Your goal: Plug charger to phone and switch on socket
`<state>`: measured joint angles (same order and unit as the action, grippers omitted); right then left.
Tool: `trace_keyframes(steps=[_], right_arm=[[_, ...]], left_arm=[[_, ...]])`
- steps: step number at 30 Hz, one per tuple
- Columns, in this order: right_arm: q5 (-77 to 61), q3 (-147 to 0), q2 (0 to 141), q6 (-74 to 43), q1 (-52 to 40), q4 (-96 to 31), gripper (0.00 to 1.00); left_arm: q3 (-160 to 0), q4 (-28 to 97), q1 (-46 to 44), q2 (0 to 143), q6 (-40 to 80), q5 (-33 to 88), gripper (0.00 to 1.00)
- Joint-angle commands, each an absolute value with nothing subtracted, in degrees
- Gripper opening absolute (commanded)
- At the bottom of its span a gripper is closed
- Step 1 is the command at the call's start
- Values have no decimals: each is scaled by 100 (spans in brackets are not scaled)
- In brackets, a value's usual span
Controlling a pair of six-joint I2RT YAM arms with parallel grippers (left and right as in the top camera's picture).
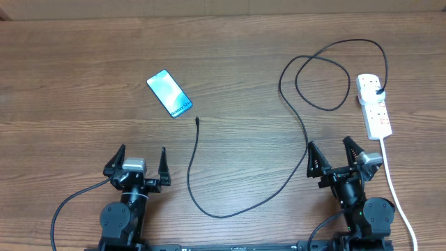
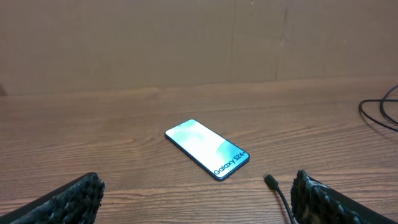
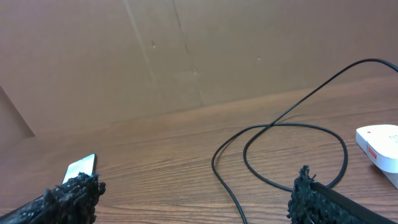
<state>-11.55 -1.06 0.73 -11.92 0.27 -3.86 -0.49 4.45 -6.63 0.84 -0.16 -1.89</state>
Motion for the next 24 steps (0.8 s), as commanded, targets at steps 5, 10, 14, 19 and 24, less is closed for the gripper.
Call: trace_keyframes(steps=[5, 10, 14, 19, 24], right_arm=[[-1098, -43, 16, -1157, 5, -338, 100], [-1096, -43, 16, -1157, 5, -338, 100], [-1096, -43, 16, -1157, 5, -338, 100], [-1096, -43, 16, -1157, 5, -338, 100], [-1098, -43, 16, -1157, 5, -338, 100]], left_arm=[[-27, 427, -628, 25, -1, -148, 100], [-27, 427, -628, 25, -5, -196, 99], [-27, 434, -631, 25, 5, -104, 99], [-30, 451, -639, 119, 283, 34, 100], [-62, 449, -639, 397, 801, 484, 99]])
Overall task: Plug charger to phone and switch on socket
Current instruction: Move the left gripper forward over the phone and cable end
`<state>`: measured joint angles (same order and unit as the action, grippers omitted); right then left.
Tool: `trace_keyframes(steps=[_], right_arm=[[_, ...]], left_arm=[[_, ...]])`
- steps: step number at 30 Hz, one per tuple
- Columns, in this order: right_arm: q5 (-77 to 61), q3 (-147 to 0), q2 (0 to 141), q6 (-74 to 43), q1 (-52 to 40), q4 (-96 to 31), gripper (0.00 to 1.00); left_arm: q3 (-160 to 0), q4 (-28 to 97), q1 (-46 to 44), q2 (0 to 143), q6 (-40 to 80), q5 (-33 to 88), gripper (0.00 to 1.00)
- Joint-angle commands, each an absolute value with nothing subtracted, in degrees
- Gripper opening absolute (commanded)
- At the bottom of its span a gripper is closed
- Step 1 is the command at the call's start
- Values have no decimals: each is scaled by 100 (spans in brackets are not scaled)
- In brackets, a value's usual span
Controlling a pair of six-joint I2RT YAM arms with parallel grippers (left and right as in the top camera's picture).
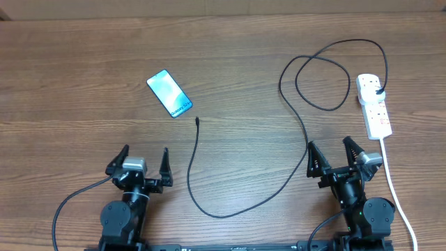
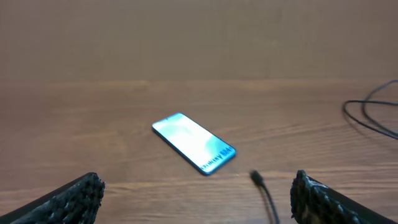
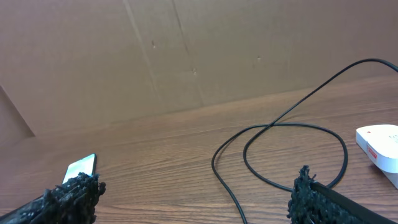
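A phone (image 1: 169,93) with a lit blue screen lies flat at the upper left of the wooden table; the left wrist view shows the phone (image 2: 193,142) too. The black charger cable (image 1: 209,209) loops across the table, and its free plug tip (image 1: 198,121) rests just right of the phone. The cable's other end sits in a white socket strip (image 1: 373,104) at the far right. My left gripper (image 1: 143,162) stands open near the front edge, below the phone. My right gripper (image 1: 336,159) is open near the front right, left of the strip.
The strip's white lead (image 1: 394,188) runs down past the right arm to the front edge. A brown cardboard wall (image 3: 186,50) backs the table. The wooden table (image 1: 83,42) stretches wide behind the phone.
My left gripper has shifted slightly: the phone and plug tip sit a little further left and higher in its wrist view, which is blurred. The right arm, phone and cable lie as before.
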<state>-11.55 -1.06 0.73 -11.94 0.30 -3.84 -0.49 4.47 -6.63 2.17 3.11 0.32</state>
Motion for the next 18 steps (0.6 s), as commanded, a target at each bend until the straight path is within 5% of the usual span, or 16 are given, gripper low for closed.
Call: trace_keyframes(steps=[1, 18], right_arm=[[-1098, -43, 16, -1157, 5, -338, 100], [-1098, -43, 16, -1157, 5, -338, 100]], left_arm=[[-91, 454, -639, 451, 869, 650, 100], [-2998, 2565, -639, 2547, 1072, 642, 100]])
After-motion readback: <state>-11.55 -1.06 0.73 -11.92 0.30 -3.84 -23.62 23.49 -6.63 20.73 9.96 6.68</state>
